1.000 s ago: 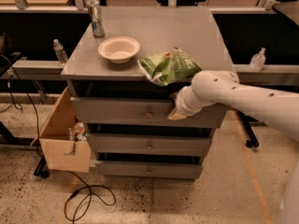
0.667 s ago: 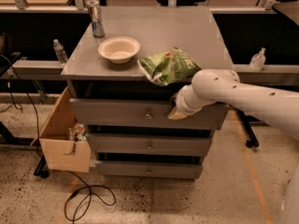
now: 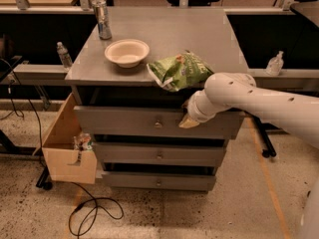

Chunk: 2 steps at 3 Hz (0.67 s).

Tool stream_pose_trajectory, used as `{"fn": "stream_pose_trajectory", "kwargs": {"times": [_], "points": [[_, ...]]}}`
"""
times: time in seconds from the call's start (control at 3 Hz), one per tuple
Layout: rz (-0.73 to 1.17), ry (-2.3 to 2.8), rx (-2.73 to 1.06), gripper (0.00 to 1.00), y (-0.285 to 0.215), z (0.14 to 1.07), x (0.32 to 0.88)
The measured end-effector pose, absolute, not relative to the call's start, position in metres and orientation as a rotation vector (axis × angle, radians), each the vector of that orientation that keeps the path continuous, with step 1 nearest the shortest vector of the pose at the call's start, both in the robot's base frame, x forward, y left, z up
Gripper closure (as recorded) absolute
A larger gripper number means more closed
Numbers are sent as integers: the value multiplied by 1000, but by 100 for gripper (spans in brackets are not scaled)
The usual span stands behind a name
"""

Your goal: Open top drawer

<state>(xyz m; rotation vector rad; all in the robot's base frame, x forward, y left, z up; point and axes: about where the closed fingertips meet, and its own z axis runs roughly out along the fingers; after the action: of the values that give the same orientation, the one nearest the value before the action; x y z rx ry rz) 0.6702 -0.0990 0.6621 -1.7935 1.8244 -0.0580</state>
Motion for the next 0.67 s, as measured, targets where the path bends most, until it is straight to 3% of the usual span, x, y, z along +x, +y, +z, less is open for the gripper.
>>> {"fn": "stream_pose_trajectory", "kwargs": {"times": [0.67], "points": [[-8, 1834, -1795, 100, -105, 664, 648]]}}
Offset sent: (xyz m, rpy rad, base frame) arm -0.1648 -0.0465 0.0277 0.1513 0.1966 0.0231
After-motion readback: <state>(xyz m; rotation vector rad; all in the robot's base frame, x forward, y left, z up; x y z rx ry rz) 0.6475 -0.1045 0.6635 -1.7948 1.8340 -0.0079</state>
